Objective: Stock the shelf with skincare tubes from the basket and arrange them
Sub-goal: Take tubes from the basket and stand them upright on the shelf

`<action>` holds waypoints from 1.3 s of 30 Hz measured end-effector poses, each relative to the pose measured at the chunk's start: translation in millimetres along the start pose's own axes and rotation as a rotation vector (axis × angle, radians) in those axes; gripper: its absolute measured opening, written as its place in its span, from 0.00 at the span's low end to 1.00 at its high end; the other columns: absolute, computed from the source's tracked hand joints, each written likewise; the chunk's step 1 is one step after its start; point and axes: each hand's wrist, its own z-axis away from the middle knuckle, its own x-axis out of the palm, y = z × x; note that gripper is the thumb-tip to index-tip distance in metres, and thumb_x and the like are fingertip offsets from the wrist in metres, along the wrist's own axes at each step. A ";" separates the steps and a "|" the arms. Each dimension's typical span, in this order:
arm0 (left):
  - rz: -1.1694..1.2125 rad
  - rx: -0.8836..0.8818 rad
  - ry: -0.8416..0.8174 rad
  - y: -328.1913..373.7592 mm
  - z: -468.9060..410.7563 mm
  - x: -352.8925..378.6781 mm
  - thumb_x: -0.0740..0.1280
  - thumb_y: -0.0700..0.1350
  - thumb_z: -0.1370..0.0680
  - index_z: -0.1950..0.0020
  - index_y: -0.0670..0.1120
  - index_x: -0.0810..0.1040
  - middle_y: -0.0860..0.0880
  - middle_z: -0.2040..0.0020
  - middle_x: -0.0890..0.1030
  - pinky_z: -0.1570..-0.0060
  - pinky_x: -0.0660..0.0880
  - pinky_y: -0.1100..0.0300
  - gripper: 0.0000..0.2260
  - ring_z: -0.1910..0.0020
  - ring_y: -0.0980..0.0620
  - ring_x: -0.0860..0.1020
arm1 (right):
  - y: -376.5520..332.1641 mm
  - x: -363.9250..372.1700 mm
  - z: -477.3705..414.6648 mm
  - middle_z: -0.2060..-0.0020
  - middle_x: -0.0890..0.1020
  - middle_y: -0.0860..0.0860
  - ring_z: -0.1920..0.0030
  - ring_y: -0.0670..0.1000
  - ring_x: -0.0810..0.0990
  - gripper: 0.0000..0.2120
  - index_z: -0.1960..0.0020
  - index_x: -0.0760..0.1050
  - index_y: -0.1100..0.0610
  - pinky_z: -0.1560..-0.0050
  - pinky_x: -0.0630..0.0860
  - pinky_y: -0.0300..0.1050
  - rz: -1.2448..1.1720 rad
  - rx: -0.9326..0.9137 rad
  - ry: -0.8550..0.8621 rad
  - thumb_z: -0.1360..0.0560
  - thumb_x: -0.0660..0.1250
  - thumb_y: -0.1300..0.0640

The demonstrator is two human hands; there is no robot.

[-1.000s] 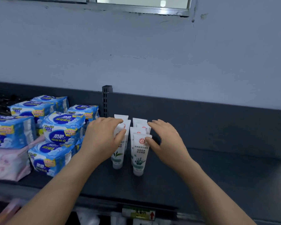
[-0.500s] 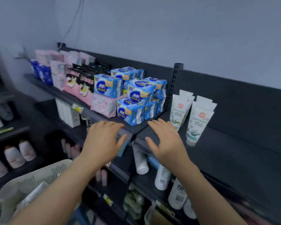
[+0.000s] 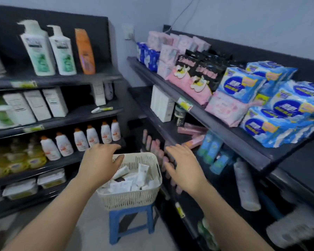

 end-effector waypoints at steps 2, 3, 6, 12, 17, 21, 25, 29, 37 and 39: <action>-0.002 -0.028 -0.046 -39.2 -14.1 15.5 0.65 0.55 0.25 0.40 0.51 0.79 0.50 0.47 0.83 0.51 0.76 0.51 0.16 0.46 0.46 0.79 | -10.6 34.1 -26.0 0.45 0.81 0.54 0.40 0.58 0.76 0.19 0.39 0.76 0.58 0.33 0.65 0.53 -0.046 0.027 -0.033 0.29 0.67 0.55; -0.009 -0.040 -0.067 -57.1 -21.8 23.9 0.65 0.55 0.25 0.40 0.50 0.79 0.50 0.47 0.83 0.51 0.76 0.51 0.16 0.47 0.45 0.79 | -14.3 50.8 -37.3 0.44 0.81 0.55 0.39 0.59 0.76 0.19 0.39 0.77 0.58 0.33 0.65 0.51 -0.079 0.046 -0.037 0.29 0.67 0.55; -0.003 -0.061 -0.116 -100.2 -43.8 50.1 0.66 0.55 0.25 0.43 0.50 0.81 0.49 0.50 0.84 0.53 0.75 0.52 0.15 0.49 0.44 0.79 | -20.0 96.7 -64.2 0.41 0.80 0.52 0.36 0.55 0.74 0.20 0.39 0.76 0.53 0.34 0.64 0.44 -0.147 0.085 -0.087 0.27 0.60 0.49; 0.039 -0.063 -0.277 -144.1 -78.4 117.0 0.63 0.53 0.23 0.44 0.50 0.79 0.48 0.51 0.82 0.56 0.75 0.54 0.13 0.50 0.45 0.78 | -12.7 171.7 -92.1 0.44 0.81 0.53 0.43 0.56 0.77 0.19 0.37 0.76 0.58 0.41 0.70 0.49 -0.153 0.267 -0.242 0.27 0.67 0.56; 0.078 -0.108 -0.393 -160.5 -96.0 184.2 0.62 0.54 0.23 0.44 0.51 0.79 0.51 0.48 0.82 0.52 0.75 0.53 0.13 0.48 0.47 0.77 | 11.7 230.4 -103.1 0.41 0.80 0.56 0.40 0.57 0.76 0.21 0.35 0.75 0.60 0.37 0.70 0.50 -0.184 0.353 -0.303 0.27 0.69 0.57; 0.131 -0.147 -0.455 -164.6 -110.1 238.4 0.63 0.51 0.23 0.41 0.51 0.78 0.50 0.45 0.81 0.51 0.75 0.54 0.12 0.46 0.46 0.76 | 37.9 290.2 -118.1 0.49 0.81 0.54 0.47 0.57 0.78 0.20 0.42 0.76 0.57 0.48 0.72 0.47 -0.165 0.397 -0.425 0.27 0.59 0.47; 0.134 -0.184 -0.479 -165.8 -126.9 297.9 0.63 0.51 0.23 0.43 0.52 0.78 0.49 0.46 0.81 0.55 0.74 0.55 0.11 0.48 0.47 0.77 | 66.1 351.2 -127.8 0.43 0.80 0.56 0.43 0.57 0.77 0.21 0.37 0.75 0.58 0.42 0.74 0.50 -0.210 0.434 -0.443 0.27 0.66 0.51; 0.154 -0.238 -0.535 -171.3 -139.0 355.0 0.62 0.51 0.23 0.42 0.52 0.77 0.49 0.47 0.81 0.49 0.74 0.53 0.12 0.48 0.47 0.78 | 85.3 400.0 -137.0 0.40 0.78 0.55 0.40 0.55 0.75 0.21 0.35 0.73 0.59 0.39 0.73 0.50 -0.235 0.506 -0.482 0.26 0.68 0.52; 0.173 -0.377 -0.584 -183.0 -143.3 433.4 0.63 0.51 0.23 0.33 0.49 0.74 0.48 0.38 0.78 0.42 0.73 0.52 0.18 0.40 0.45 0.75 | 112.0 483.9 -151.2 0.33 0.70 0.57 0.36 0.58 0.71 0.38 0.27 0.57 0.56 0.42 0.72 0.50 -0.213 0.684 -0.570 0.28 0.70 0.43; 0.197 -0.411 -0.597 -185.7 -143.1 444.0 0.64 0.51 0.23 0.32 0.49 0.73 0.48 0.37 0.77 0.42 0.73 0.53 0.20 0.39 0.46 0.75 | 116.4 497.8 -150.3 0.34 0.70 0.58 0.36 0.58 0.72 0.40 0.27 0.56 0.58 0.43 0.73 0.50 -0.230 0.742 -0.583 0.30 0.71 0.43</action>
